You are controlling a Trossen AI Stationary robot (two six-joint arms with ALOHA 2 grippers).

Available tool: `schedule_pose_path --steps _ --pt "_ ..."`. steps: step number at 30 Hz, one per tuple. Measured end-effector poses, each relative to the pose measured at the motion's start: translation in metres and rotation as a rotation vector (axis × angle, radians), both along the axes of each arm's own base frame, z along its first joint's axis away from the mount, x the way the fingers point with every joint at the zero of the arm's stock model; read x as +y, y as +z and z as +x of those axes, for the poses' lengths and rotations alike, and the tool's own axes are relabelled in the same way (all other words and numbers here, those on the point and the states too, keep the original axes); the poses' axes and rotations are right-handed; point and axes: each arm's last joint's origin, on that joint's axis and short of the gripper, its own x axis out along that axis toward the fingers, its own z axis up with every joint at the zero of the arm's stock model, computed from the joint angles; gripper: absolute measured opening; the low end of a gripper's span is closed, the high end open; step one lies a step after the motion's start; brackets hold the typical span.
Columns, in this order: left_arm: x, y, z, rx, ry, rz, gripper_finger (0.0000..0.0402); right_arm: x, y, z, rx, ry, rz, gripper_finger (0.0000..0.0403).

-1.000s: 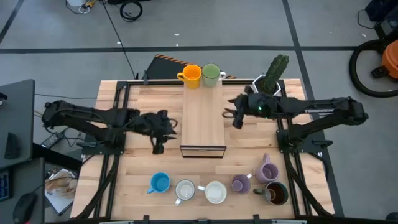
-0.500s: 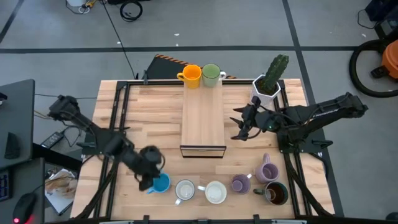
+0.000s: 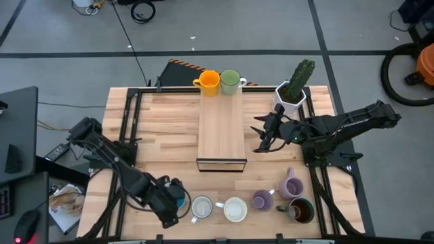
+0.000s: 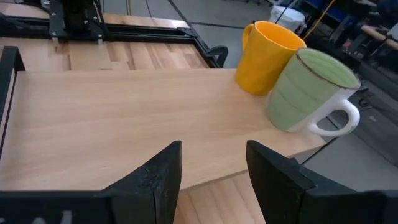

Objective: Place coffee mugs
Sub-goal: Put the blue mug on the shelf

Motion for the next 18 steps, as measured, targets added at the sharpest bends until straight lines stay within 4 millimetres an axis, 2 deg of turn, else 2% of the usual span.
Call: schedule_pose_path --steps 7,18 --pt "-0.012 -0.005 0.018 0.068 0.049 0.029 0.0093 -0.003 0.003 0.002 -0.002 0.006 -0.053 0.0185" --pt "-0.013 -0.022 0.025 0.136 0.148 0.050 0.0093 -0.004 0.003 0.002 -0.003 0.013 -0.057 0.0185"
